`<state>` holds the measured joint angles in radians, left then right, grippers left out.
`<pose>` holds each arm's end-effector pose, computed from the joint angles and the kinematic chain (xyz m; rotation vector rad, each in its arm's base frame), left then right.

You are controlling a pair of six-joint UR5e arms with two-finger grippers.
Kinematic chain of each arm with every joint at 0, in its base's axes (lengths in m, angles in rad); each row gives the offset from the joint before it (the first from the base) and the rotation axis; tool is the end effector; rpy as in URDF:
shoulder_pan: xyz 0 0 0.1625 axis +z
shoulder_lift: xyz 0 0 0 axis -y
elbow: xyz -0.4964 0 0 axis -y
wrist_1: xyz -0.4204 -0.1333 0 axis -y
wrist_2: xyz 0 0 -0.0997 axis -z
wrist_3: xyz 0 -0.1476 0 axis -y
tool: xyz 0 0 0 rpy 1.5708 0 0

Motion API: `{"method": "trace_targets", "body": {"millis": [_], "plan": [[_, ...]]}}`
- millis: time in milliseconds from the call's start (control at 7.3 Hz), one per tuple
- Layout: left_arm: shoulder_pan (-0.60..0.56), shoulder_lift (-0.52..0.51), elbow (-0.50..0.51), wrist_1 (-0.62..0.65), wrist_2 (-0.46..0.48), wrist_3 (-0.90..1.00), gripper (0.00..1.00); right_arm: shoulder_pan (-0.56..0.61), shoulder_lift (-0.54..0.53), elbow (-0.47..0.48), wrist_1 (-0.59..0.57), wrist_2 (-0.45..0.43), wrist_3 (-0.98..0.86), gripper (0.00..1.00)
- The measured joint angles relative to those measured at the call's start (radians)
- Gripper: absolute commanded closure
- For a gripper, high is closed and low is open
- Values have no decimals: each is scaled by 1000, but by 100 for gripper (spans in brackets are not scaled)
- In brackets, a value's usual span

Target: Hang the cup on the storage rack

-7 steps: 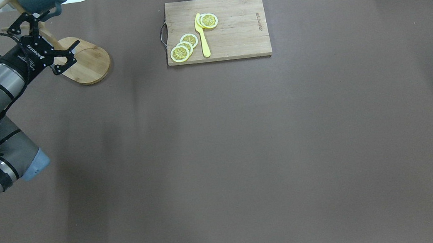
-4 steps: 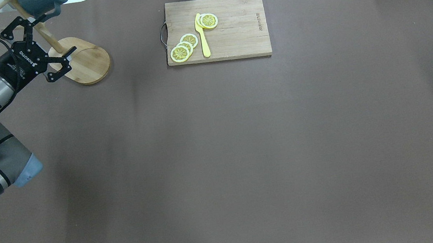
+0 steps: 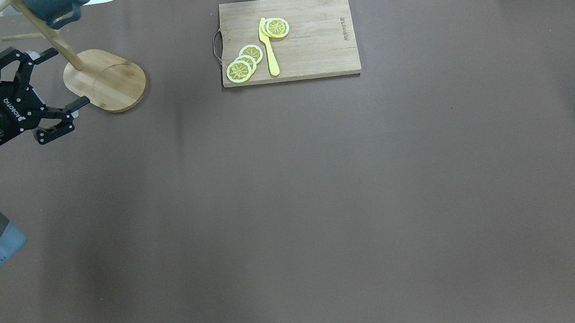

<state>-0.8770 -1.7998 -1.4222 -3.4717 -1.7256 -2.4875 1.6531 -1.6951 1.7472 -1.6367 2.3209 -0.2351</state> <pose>0.3151 -0.5517 0.4626 -0.1497 2.1152 -0.9820 0.0701 -0.4523 0.7425 0.1057 -0.7434 -0.1404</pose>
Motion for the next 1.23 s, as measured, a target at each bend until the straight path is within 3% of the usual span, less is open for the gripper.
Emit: {"method": "trace_targets", "body": {"millis": [274, 548, 1232], "plan": [[-172, 20, -75, 107, -268, 159, 1, 0, -1, 0, 0, 0, 0, 0], [-299, 45, -110, 225, -428, 474, 1, 0, -4, 1, 0, 0, 0, 0], [-410, 151, -130, 639, -460, 1392, 1, 0, -3, 2, 0, 0, 0, 0]]}}
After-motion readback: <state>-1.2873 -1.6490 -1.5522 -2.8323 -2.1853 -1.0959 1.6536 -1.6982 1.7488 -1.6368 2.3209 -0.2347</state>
